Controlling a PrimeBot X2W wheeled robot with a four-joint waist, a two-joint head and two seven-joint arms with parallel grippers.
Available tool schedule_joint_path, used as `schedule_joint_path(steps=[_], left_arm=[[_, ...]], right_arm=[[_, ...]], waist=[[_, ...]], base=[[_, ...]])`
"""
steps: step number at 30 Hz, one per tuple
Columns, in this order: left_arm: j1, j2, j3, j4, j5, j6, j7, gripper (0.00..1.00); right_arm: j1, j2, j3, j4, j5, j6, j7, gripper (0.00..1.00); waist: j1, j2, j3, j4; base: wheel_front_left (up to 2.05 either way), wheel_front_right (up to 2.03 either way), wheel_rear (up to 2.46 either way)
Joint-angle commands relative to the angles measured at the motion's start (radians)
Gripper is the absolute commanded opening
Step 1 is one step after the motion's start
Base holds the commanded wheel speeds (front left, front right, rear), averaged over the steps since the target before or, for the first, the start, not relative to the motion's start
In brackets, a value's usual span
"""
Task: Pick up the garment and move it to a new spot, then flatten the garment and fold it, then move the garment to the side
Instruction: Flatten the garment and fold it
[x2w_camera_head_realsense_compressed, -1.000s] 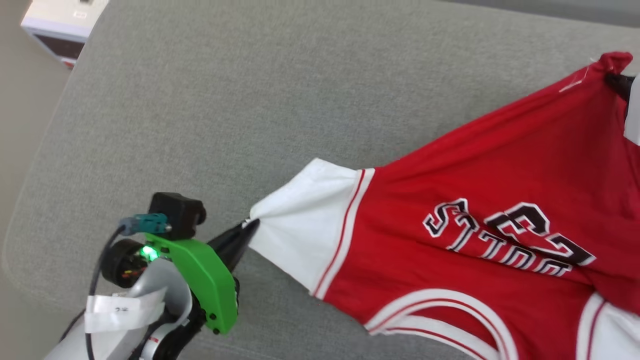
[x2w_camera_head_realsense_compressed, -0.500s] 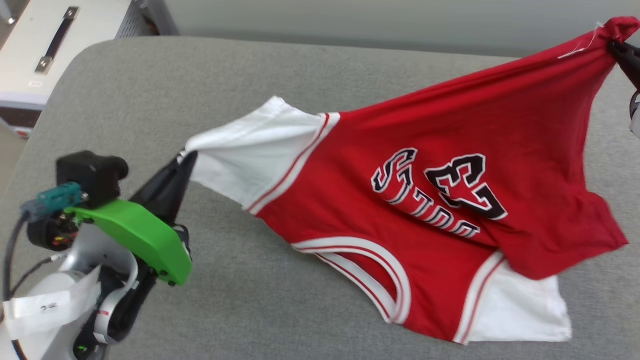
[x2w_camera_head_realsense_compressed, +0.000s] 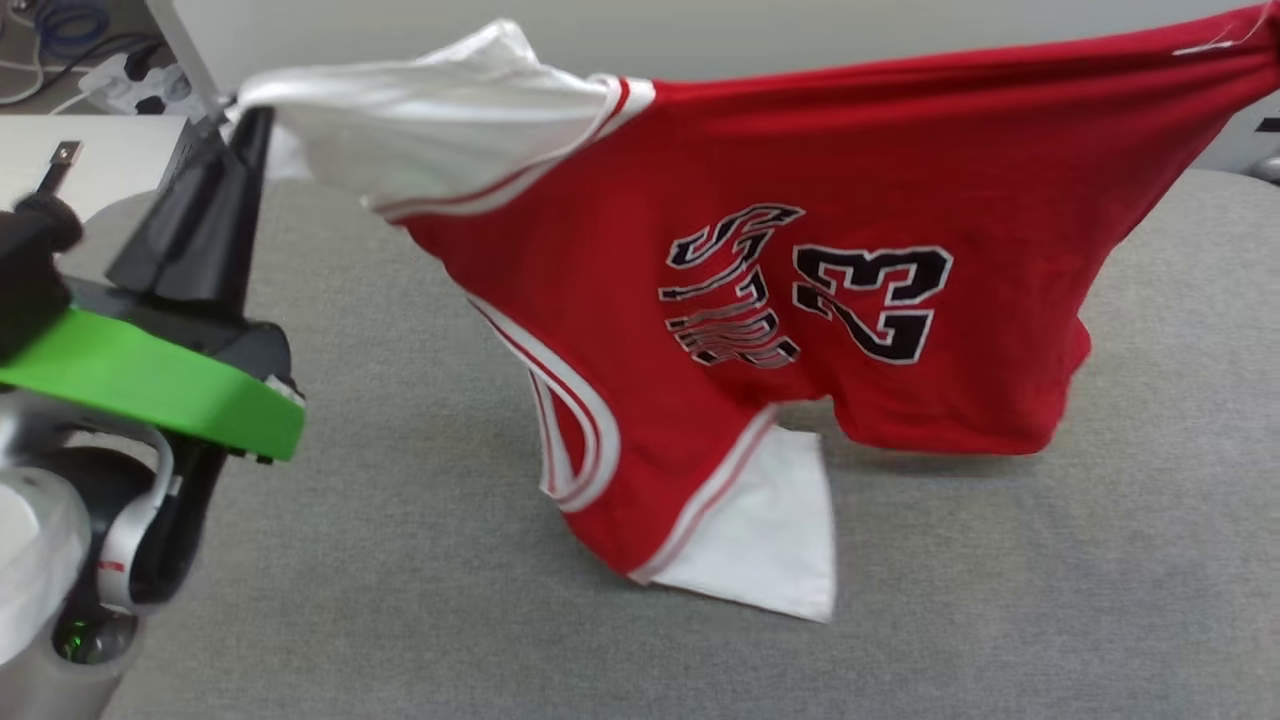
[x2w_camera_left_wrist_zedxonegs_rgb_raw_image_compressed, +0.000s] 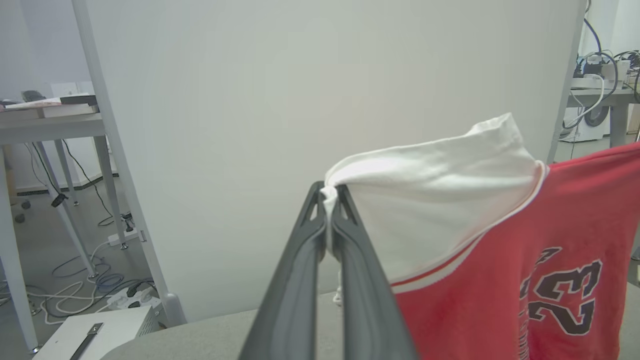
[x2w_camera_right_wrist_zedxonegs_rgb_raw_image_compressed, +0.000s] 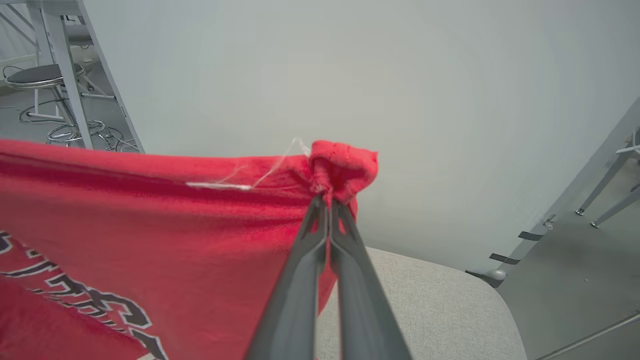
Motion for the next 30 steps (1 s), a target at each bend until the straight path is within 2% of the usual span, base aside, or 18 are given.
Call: schedule_joint_path(steps=[1,9,14,23,30], left_arm=[[-0.034,0.012,0.019,-0.011,0.016,0.011,-0.011,0.00],[-0.149,0.032,0.066,-0.046,0.042,0.006,-0.029,0.00],[-0.244,0.053,0.075,-0.038,0.044,-0.022,-0.009,0.00],[-0.489,0.114,0.073,0.052,0.051,-0.124,0.051,0.00],[-0.739,0.129,0.042,0.190,0.096,-0.218,0.067,0.00]], right_arm=[[0.021,0.001,-0.019,-0.022,0.001,-0.002,0.003,0.00],[0.012,0.023,-0.103,-0.116,0.002,-0.002,0.017,0.00],[-0.038,0.020,-0.122,-0.133,-0.007,-0.002,0.009,0.00],[-0.210,-0.017,-0.104,-0.079,-0.047,-0.002,-0.053,0.00],[-0.420,-0.040,-0.037,0.043,-0.106,-0.002,-0.142,0.00]], waist=[[0.0000,0.0000,-0.020,-0.022],[0.0000,0.0000,-0.001,-0.038],[0.0000,0.0000,0.048,-0.039],[0.0000,0.0000,0.235,-0.037],[0.0000,0.0000,0.414,-0.039]], base=[[0.00,0.00,0.00],[0.00,0.00,0.00],[0.00,0.00,0.00],[0.00,0.00,0.00],[0.00,0.00,0.00]])
